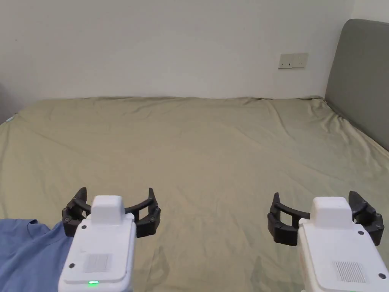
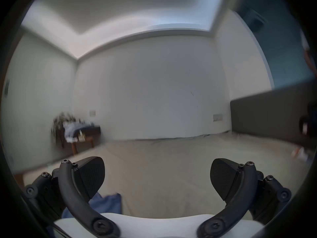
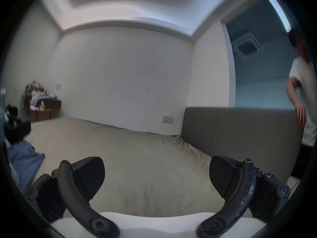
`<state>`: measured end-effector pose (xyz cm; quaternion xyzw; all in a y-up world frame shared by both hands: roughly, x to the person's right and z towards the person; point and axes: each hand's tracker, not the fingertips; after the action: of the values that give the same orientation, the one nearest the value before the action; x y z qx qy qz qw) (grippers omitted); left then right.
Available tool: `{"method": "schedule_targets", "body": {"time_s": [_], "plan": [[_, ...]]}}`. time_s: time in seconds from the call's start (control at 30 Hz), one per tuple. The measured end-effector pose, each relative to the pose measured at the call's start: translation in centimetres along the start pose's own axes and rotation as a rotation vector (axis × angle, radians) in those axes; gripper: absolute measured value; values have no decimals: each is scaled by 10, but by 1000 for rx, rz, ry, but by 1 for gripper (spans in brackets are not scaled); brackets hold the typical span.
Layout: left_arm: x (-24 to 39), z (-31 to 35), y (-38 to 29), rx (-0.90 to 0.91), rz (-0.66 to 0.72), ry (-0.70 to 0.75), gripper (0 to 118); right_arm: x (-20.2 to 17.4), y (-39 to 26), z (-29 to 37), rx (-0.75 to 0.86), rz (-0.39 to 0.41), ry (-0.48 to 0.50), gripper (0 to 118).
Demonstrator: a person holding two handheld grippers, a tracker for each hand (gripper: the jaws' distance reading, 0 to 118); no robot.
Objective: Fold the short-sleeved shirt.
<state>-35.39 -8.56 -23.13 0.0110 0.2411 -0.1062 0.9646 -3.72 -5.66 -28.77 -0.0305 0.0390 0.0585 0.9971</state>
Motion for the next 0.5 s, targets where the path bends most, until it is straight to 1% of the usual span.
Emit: {"method": "schedule_targets", "body": {"time_s": [0.03,0.1,0.2,0.5], "plan": [[3,0,-1,2,-25,-2,118,-1,-1,1,3,-1,4,118],[3,0,-4,8,-27,-15,118,-2,-2,1,7,24,-2,118],[7,1,-3,9,-28,-13,118,-4,-1,0,6,35,-1,118],[-6,-3,-3,-15,75,-5,118,-7,-1,2,14,61,-4,118]]}}
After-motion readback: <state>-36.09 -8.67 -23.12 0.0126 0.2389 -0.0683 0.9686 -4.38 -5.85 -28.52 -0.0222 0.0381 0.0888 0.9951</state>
